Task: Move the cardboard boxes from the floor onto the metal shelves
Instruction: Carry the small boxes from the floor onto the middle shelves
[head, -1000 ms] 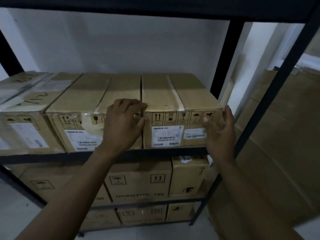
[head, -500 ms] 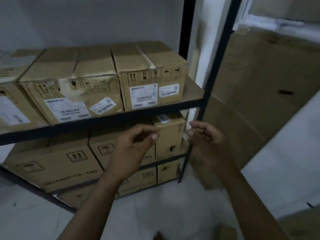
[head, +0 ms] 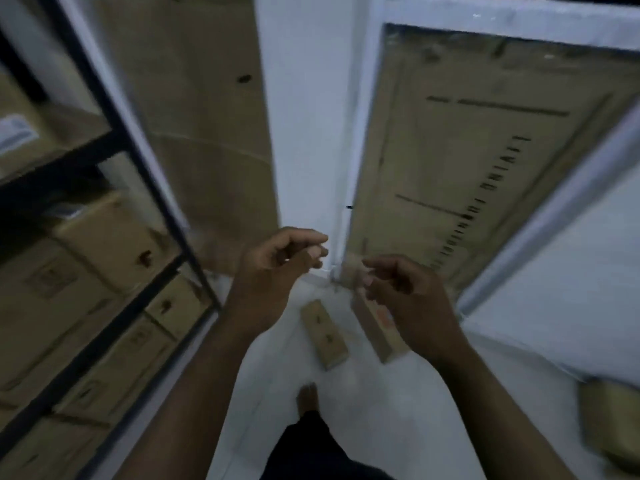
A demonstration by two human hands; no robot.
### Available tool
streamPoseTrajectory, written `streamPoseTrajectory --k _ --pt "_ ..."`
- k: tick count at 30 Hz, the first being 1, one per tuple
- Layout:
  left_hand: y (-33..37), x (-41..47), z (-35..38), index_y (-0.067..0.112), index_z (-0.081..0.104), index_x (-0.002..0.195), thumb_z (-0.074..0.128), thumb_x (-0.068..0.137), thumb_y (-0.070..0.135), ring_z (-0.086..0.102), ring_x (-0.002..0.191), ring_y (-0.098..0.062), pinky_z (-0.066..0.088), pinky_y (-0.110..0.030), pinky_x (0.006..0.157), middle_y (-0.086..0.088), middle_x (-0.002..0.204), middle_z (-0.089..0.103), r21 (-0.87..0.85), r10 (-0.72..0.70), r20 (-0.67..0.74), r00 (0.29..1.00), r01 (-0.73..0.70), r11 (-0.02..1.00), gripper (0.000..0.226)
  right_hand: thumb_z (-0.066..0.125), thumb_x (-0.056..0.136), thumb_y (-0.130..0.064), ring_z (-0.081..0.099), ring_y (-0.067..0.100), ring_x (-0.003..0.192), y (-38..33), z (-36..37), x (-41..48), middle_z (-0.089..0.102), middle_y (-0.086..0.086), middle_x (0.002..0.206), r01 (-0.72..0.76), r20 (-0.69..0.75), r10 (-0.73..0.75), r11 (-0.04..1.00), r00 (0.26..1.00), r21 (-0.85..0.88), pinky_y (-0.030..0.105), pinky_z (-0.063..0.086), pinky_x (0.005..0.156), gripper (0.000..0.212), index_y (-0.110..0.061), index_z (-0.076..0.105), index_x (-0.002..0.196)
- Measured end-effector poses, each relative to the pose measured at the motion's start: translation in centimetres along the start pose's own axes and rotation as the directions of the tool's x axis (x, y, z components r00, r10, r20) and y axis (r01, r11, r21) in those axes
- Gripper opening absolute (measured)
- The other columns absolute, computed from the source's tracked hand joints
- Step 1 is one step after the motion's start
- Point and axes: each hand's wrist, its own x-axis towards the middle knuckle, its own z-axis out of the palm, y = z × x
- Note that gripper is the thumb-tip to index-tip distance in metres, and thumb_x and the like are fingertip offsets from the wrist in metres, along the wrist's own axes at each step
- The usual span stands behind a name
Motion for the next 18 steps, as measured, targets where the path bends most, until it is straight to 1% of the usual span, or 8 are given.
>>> streamPoseTrajectory --k 3,4,6,9,11,14,15,18 --pt "0.0 0.4 5.6 0.031 0.078 0.092 0.065 0.084 0.020 0.071 0.083 -0.017 0.055 -0.024 0.075 -0.001 0.090 0.076 0.013 0.001 0.171 0.985 -0.003 1.000 0.019 0.077 0.085 -0.028 0.070 0.028 0.084 1.1 -4.9 -3.2 0.074 -0.002 0.087 -0.048 -0.177 0.052 0.998 0.983 0.029 0.040 0.060 0.075 0.017 -0.040 0.070 0.094" --pt "0.0 0.6 7.6 0.028 0.077 0.093 0.065 0.084 0.020 0.072 0.082 -0.017 0.055 -0.024 0.075 -0.002 0.090 0.077 0.009 -0.010 0.223 0.975 0.008 1.000 0.017 0.076 0.082 -0.030 0.070 0.030 0.084 1.6 -6.4 -4.2 0.074 -0.001 0.088 -0.066 -0.237 0.077 0.996 0.968 0.053 0.042 0.059 0.076 0.016 -0.038 0.071 0.095" --pt "-0.1 0.7 11.6 0.025 0.076 0.094 0.064 0.082 0.020 0.072 0.080 -0.014 0.057 -0.026 0.072 -0.003 0.088 0.077 -0.007 -0.047 0.323 0.945 0.052 0.999 0.017 0.076 0.082 -0.028 0.070 0.030 0.084 2.6 -9.3 -6.3 0.075 0.000 0.089 -0.090 -0.337 0.114 0.992 0.934 0.085 0.041 0.057 0.076 0.018 -0.032 0.073 0.099" --pt "-0.5 1.0 18.1 0.027 0.075 0.092 0.064 0.080 0.023 0.071 0.081 -0.017 0.057 -0.038 0.076 -0.003 0.089 0.077 0.034 -0.095 0.496 0.863 0.091 0.995 0.017 0.076 0.089 -0.017 0.070 0.023 0.081 4.4 -13.7 -9.5 0.075 -0.001 0.089 -0.136 -0.457 0.161 0.987 0.875 0.086 0.036 0.055 0.072 0.019 -0.028 0.072 0.104" --pt "-0.9 0.9 22.6 0.029 0.076 0.092 0.064 0.081 0.024 0.071 0.083 -0.019 0.057 -0.040 0.078 -0.003 0.090 0.077 0.043 -0.110 0.605 0.788 0.106 0.993 0.017 0.075 0.089 -0.014 0.071 0.019 0.077 5.4 -16.7 -11.6 0.075 -0.001 0.086 -0.164 -0.544 0.200 0.980 0.815 0.114 0.031 0.052 0.071 0.020 -0.029 0.072 0.103" --pt "-1.4 0.8 29.3 0.035 0.077 0.091 0.068 0.080 0.030 0.070 0.082 -0.015 0.057 -0.030 0.074 0.000 0.091 0.076 0.036 -0.094 0.727 0.680 0.100 0.994 0.016 0.075 0.089 -0.014 0.071 0.015 0.075 6.5 -21.2 -14.5 0.075 -0.002 0.084 -0.198 -0.670 0.244 0.969 0.702 0.145 0.028 0.053 0.070 0.020 -0.031 0.072 0.102" --pt "-1.6 0.7 31.7 0.035 0.077 0.091 0.068 0.078 0.033 0.070 0.081 -0.015 0.056 -0.030 0.074 0.000 0.090 0.076 0.035 -0.095 0.762 0.641 0.106 0.994 0.016 0.075 0.089 -0.016 0.071 0.014 0.075 6.8 -22.8 -15.4 0.075 -0.003 0.084 -0.223 -0.708 0.255 0.965 0.659 0.140 0.028 0.054 0.070 0.019 -0.031 0.072 0.102" --pt "-2.2 0.7 38.1 0.028 0.076 0.094 0.066 0.082 0.026 0.070 0.081 -0.017 0.053 -0.035 0.076 -0.001 0.090 0.076 0.044 -0.109 0.828 0.550 0.129 0.991 0.016 0.074 0.089 -0.018 0.070 0.016 0.077 7.9 -27.0 -17.6 0.074 -0.004 0.085 -0.282 -0.784 0.299 0.945 0.544 0.165 0.040 0.058 0.074 0.019 -0.030 0.072 0.104"
